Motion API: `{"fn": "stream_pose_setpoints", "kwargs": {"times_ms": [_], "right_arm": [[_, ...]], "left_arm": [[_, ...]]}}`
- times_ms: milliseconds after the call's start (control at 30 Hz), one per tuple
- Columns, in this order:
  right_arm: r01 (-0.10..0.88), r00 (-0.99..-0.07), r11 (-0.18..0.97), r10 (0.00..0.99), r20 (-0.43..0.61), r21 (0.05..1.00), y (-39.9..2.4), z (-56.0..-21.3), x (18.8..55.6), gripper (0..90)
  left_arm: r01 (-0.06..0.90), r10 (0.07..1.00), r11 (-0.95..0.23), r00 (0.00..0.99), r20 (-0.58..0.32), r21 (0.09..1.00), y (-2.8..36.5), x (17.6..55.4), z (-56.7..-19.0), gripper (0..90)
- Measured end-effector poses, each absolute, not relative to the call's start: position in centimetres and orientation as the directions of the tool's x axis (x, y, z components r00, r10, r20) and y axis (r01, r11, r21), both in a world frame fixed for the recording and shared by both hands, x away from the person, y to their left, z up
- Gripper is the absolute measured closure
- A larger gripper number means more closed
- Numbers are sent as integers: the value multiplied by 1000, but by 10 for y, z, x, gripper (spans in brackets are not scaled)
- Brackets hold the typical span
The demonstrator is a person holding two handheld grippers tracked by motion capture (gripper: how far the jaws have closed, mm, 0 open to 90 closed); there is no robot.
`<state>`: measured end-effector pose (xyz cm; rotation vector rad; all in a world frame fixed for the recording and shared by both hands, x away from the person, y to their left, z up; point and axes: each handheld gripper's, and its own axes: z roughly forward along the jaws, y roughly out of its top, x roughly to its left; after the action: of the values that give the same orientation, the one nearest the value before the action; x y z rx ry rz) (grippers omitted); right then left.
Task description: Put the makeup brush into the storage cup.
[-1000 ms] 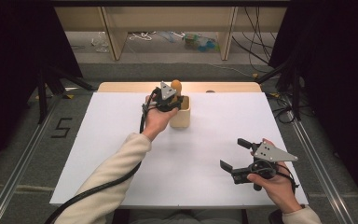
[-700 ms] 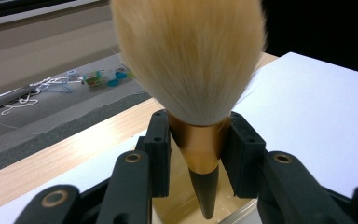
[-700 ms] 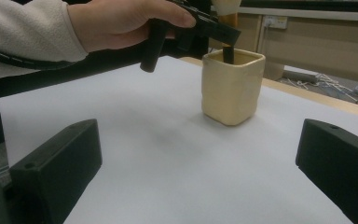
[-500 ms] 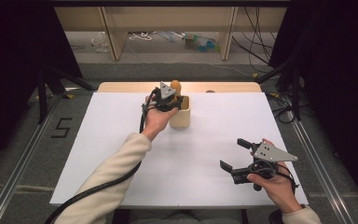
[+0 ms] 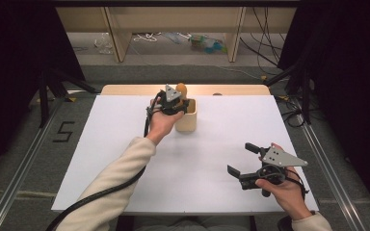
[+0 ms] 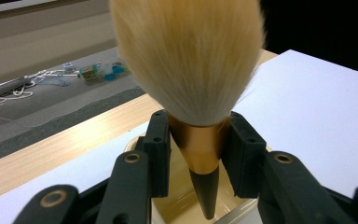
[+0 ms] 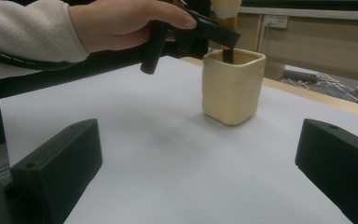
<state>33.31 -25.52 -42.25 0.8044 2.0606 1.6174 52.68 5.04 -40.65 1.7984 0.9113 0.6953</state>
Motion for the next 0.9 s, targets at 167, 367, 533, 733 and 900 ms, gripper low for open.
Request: {"fn": "stream_pose_setpoints", "kwargs": {"times_ms": [167,367,533,733,900], "right_arm": [[201,-755,165,654,46,966,-255,-422,333,14],[177,-759,157,650,34,972,-255,-423,334,16],[203,-763,153,644,59,967,-254,-423,333,19],[188,-760,159,649,41,969,-254,-423,334,19],[178,-757,162,652,31,971,-255,-423,334,19]], "left_arm": [[271,827,-221,561,32,937,50,527,-406,607],[260,866,-195,499,41,946,51,526,-402,105],[273,878,-168,478,18,947,56,524,-404,0],[272,878,-150,478,2,950,59,523,-405,0],[265,874,-154,485,7,952,60,522,-403,0]]}}
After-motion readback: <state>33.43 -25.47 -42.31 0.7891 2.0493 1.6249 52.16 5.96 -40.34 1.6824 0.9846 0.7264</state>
